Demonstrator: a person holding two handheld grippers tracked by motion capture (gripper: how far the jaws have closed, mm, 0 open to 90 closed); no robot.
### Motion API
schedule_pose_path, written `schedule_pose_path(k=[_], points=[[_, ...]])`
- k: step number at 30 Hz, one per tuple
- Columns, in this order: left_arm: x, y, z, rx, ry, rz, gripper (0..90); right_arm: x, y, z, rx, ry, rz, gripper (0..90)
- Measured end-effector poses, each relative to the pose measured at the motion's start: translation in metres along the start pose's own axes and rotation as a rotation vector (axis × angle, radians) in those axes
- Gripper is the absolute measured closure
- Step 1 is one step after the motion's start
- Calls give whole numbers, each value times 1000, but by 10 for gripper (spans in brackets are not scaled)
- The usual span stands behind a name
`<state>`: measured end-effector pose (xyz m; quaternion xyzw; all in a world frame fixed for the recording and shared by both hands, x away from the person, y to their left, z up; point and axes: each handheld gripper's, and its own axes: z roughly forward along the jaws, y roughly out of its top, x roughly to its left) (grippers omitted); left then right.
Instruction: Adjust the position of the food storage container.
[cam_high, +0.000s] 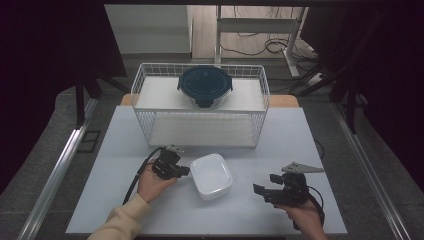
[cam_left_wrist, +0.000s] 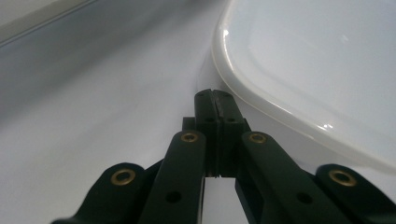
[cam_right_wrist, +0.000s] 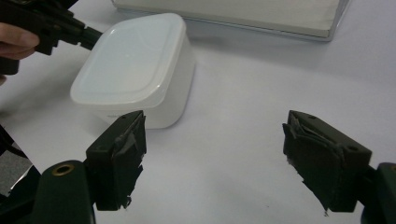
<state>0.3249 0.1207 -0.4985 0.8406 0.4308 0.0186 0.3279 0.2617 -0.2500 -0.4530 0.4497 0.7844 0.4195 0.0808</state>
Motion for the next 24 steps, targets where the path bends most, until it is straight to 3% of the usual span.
schedule_pose_path(k=[3, 4, 18, 24], points=[[0, 7, 6, -5, -16, -4, 898, 1, 0, 0, 2, 2, -4, 210], [-2, 9, 9, -19, -21, -22, 898, 1, 0, 1, 2, 2, -4, 210], [-6, 22, 24, -36, -61, -22, 898, -2, 0, 2, 4, -3, 4, 210], [-5, 19, 10, -63, -54, -4, 897, -3, 0, 1, 1, -5, 7, 210]])
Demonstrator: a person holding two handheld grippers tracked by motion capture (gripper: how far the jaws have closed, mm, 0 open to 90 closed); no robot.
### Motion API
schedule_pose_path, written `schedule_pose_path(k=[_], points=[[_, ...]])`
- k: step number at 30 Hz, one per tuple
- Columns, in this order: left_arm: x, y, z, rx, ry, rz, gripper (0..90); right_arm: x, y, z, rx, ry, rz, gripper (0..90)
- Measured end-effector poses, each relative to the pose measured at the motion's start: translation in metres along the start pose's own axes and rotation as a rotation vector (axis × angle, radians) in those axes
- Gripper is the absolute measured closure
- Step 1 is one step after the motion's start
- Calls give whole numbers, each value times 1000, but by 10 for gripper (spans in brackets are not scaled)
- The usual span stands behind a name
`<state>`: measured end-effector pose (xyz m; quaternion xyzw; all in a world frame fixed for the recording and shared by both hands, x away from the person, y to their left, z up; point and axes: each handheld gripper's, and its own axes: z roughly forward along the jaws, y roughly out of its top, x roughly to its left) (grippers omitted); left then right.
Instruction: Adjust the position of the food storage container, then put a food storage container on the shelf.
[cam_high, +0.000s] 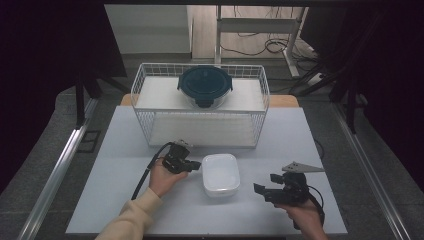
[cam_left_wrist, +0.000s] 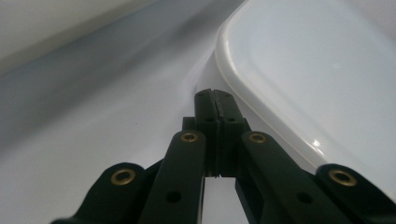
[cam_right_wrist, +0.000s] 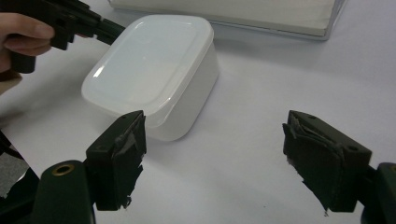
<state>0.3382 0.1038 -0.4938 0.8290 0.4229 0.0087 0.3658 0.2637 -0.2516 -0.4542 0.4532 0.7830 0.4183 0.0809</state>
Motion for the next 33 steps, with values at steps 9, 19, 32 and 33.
schedule_pose_path(k=[9, 19, 32, 33], points=[[-12, -24, -52, -106, 3, -46, 562, 1, 0, 2, 2, 7, -7, 210], [-19, -35, -67, -161, -37, -116, 291, 2, 2, 0, -14, 25, -23, 209], [-19, -35, -67, -190, -51, -164, 238, -1, 10, 0, -17, 37, -27, 239], [-19, -34, -66, -191, -59, -171, 239, -2, 12, 1, -18, 40, -24, 245]])
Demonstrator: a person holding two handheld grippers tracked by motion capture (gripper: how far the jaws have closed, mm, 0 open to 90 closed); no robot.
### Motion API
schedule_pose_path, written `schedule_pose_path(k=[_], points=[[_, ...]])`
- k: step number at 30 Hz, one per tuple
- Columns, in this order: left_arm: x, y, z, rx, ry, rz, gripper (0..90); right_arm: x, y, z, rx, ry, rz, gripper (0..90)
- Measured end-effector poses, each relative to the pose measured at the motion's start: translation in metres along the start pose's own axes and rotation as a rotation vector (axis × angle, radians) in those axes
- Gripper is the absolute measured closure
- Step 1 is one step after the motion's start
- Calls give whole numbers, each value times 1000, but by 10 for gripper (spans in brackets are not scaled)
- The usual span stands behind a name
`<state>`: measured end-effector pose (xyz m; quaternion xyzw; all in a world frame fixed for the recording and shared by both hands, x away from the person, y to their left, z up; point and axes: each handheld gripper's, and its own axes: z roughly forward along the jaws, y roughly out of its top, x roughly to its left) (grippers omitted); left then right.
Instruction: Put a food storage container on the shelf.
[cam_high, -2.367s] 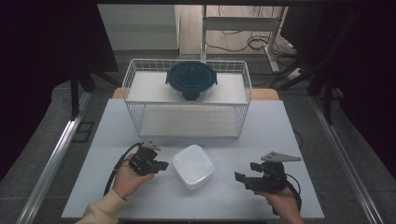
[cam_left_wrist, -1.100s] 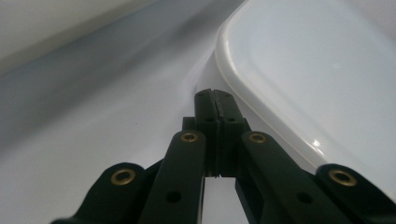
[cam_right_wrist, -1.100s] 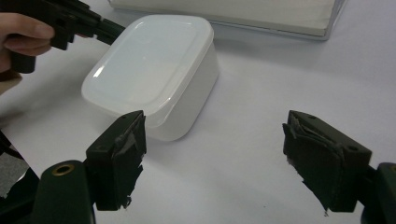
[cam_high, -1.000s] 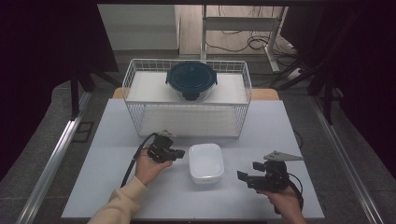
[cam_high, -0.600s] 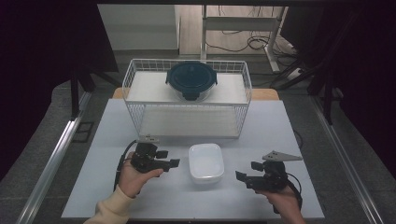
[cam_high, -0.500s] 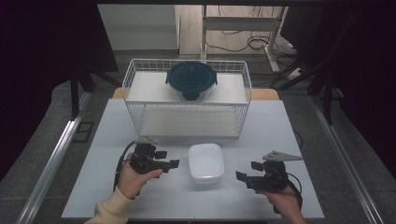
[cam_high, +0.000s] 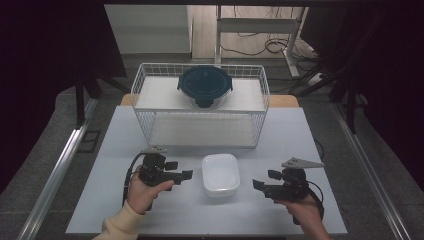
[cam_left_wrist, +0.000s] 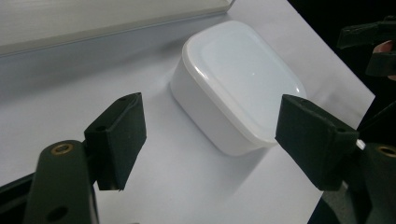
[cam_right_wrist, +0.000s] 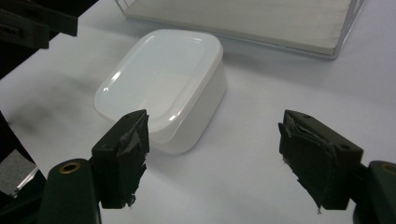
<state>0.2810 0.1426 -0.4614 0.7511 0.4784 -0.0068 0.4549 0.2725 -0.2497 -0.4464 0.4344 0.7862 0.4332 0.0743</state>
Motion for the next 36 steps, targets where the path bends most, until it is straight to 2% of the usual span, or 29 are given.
schedule_pose_path(k=[4, 6, 9, 11, 14, 19, 21, 22, 26, 28, 33, 34, 36], points=[[0, 4, 7, -3, -24, -25, 248, -4, 9, 5, 6, 27, 19, 280], [1, 8, 15, 0, -45, -51, 254, -5, 14, 10, 16, 39, 25, 299], [3, 11, 25, 7, -50, -78, 262, -5, 23, 19, 26, 56, 36, 319], [5, 13, 30, 10, -59, -94, 265, -5, 31, 28, 34, 75, 51, 328], [8, 14, 37, -1, -70, -142, 275, -6, 37, 43, 58, 80, 62, 340], [15, 11, 42, 1, -72, -174, 298, -12, 42, 64, 84, 107, 118, 354], [17, 10, 45, -7, -111, -209, 314, -14, 41, 70, 94, 119, 139, 359], [18, 9, 47, 5, -120, -218, 317, -15, 41, 72, 100, 119, 145, 361], [20, 4, 55, 24, -127, -233, 330, -18, 39, 76, 114, 122, 167, 375], [19, 3, 56, 34, -123, -224, 340, -19, 37, 77, 118, 128, 181, 386], [14, 2, 57, 39, -139, -215, 388, -20, 32, 83, 147, 170, 210, 432], [14, 1, 58, 43, -143, -218, 395, -20, 32, 84, 151, 174, 210, 440], [15, 0, 59, 41, -170, -252, 411, -20, 30, 86, 163, 183, 220, 450]])
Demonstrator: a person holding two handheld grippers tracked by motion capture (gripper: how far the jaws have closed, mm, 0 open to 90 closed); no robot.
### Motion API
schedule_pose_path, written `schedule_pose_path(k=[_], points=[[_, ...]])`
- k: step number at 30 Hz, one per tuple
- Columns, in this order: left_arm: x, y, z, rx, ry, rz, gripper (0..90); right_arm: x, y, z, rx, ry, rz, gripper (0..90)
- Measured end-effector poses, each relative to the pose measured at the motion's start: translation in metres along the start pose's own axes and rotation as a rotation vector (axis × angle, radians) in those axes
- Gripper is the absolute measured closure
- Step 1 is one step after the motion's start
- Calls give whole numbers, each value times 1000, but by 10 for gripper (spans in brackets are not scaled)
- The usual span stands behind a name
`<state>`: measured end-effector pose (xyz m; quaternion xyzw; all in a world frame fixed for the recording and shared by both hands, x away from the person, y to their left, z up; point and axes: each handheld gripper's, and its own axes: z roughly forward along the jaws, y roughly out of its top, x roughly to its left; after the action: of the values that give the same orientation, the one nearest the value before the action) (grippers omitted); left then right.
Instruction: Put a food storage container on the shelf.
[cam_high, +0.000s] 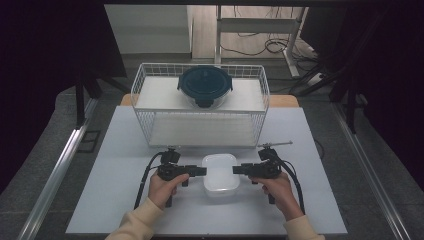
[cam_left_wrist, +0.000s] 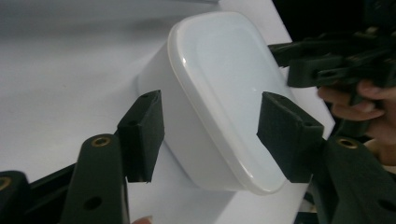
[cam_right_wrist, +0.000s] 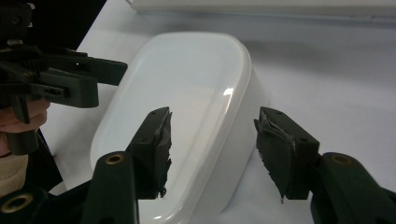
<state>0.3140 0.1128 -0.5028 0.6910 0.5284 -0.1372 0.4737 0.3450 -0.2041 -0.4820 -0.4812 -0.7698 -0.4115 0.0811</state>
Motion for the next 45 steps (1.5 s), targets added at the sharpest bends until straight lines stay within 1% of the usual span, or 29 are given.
schedule_pose_path(k=[1, 2, 3, 4, 6, 7, 9, 10, 11, 12, 13, 14, 15, 19, 21, 26, 28, 30, 35, 39, 40, 43, 45], points=[[2, -1, 1, 5, -15, -14, 416, -1, -1, 1, 3, 0, 1, 456], [4, -1, 2, 10, -15, -20, 421, -2, -2, 2, 6, 5, 9, 462], [5, -1, 2, 8, -5, -24, 429, -3, -2, 3, 10, 8, 14, 470], [7, -2, 3, 14, -10, -31, 433, -4, -2, 3, 10, 12, 18, 478], [11, -3, 5, 24, -37, -46, 446, -5, -2, 4, 12, 23, 32, 499], [10, -3, 6, 24, -39, -47, 457, -6, -2, 4, 14, 30, 37, 515], [10, -3, 7, 26, -57, -48, 510, -6, -2, 5, 18, 47, 47, 554], [9, -4, 8, 24, -80, -55, 535, -7, -2, 5, 18, 55, 50, 572], [9, -4, 8, 27, -91, -55, 576, -7, -2, 5, 21, 72, 61, 601], [8, -4, 8, 25, -79, -61, 588, -7, -2, 5, 20, 73, 64, 608], [7, -5, 8, 23, -67, -58, 616, -7, -2, 5, 21, 72, 67, 627], [8, -5, 8, 20, -72, -67, 647, -7, -2, 3, 25, 73, 81, 637], [8, -5, 8, 21, -74, -72, 659, -8, -2, 3, 26, 74, 87, 644], [5, -5, 6, 10, -78, -72, 689, -7, -4, -2, 32, 80, 120, 680], [4, -5, 4, 4, -89, -76, 710, -7, -5, -5, 23, 87, 115, 700], [2, -5, 0, -6, -103, -63, 753, -3, -6, -11, 6, 90, 99, 738], [2, -5, -3, -1, -101, -48, 773, -1, -7, -14, -2, 97, 98, 759], [0, -5, -5, -6, -101, -37, 791, 1, -7, -17, -14, 101, 84, 782], [-3, -6, -5, -15, -91, -16, 798, 5, -8, -22, -24, 97, 61, 797], [-6, -6, -9, -25, -101, -7, 797, 8, -8, -25, -36, 101, 37, 798], [-7, -5, -11, -29, -104, -5, 797, 10, -8, -26, -43, 102, 24, 798], [-13, -4, -17, -45, -98, 28, 796, 17, -6, -32, -60, 104, -8, 798], [-20, -3, -23, -59, -89, 52, 796, 21, -4, -35, -75, 104, -25, 798]])
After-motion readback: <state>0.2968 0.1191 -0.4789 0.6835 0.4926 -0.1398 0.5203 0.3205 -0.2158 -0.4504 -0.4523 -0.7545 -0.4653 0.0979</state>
